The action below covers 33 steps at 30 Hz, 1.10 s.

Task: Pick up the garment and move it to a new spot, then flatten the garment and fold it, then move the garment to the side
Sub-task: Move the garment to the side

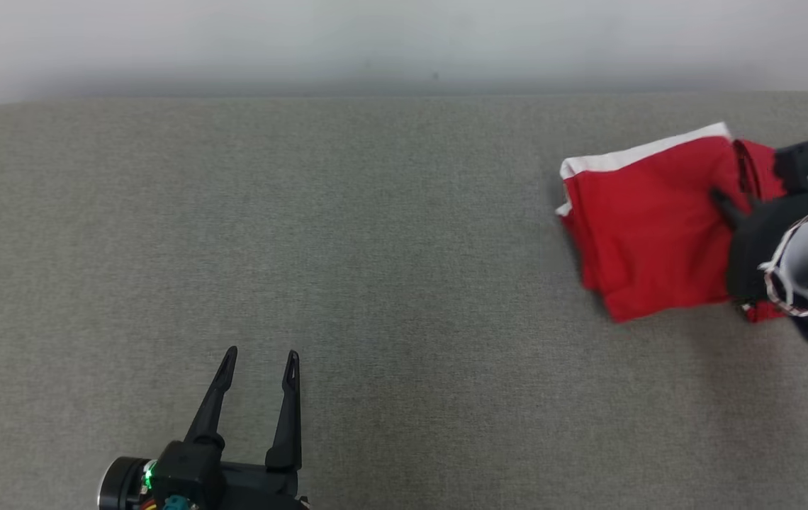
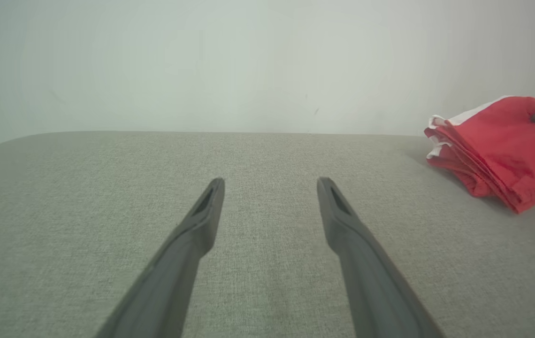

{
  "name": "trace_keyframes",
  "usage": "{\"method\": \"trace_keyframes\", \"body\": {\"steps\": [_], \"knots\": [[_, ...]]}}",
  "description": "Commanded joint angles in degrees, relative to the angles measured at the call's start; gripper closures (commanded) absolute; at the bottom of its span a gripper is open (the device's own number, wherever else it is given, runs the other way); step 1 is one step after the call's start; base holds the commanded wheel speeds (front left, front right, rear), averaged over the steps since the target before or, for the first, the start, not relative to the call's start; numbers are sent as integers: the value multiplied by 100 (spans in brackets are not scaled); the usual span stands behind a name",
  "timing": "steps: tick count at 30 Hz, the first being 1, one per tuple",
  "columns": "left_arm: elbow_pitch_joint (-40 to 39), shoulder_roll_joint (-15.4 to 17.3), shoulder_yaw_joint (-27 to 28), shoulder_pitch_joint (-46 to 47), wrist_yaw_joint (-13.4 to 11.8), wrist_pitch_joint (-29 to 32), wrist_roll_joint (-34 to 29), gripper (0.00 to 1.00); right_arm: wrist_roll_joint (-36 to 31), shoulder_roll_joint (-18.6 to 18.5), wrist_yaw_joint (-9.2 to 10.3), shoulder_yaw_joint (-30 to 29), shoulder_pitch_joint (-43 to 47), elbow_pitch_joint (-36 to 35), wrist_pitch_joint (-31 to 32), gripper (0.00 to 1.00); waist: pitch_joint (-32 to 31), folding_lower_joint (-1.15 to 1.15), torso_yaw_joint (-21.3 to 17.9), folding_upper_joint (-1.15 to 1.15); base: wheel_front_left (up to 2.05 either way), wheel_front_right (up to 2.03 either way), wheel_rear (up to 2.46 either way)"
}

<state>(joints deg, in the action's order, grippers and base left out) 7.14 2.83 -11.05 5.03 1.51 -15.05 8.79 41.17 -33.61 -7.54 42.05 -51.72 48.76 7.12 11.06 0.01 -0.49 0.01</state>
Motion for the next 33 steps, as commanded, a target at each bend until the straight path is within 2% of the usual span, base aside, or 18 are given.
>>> {"method": "trace_keyframes", "body": {"steps": [1,11,20,28,33], "knots": [[-23,11,8,104,18,-16,-87,0,115,-179,10,81,-156,-80,33,100,116,-1,-117,-1,0,0,0],[-139,12,41,277,100,-16,-272,0,626,-849,10,420,-745,-237,283,100,408,-1,-346,-1,0,0,0],[-302,12,16,494,157,-16,-496,0,948,-1318,10,574,-1216,-2,362,100,734,-1,-482,-1,0,0,0],[-440,12,23,608,196,-16,-657,0,764,-1718,10,913,-1591,294,102,100,1044,-1,-557,-1,0,0,0],[-477,17,11,703,238,-16,-743,0,650,-1777,11,1151,-1741,560,-133,100,1216,-1,-559,-1,0,0,0]]}}
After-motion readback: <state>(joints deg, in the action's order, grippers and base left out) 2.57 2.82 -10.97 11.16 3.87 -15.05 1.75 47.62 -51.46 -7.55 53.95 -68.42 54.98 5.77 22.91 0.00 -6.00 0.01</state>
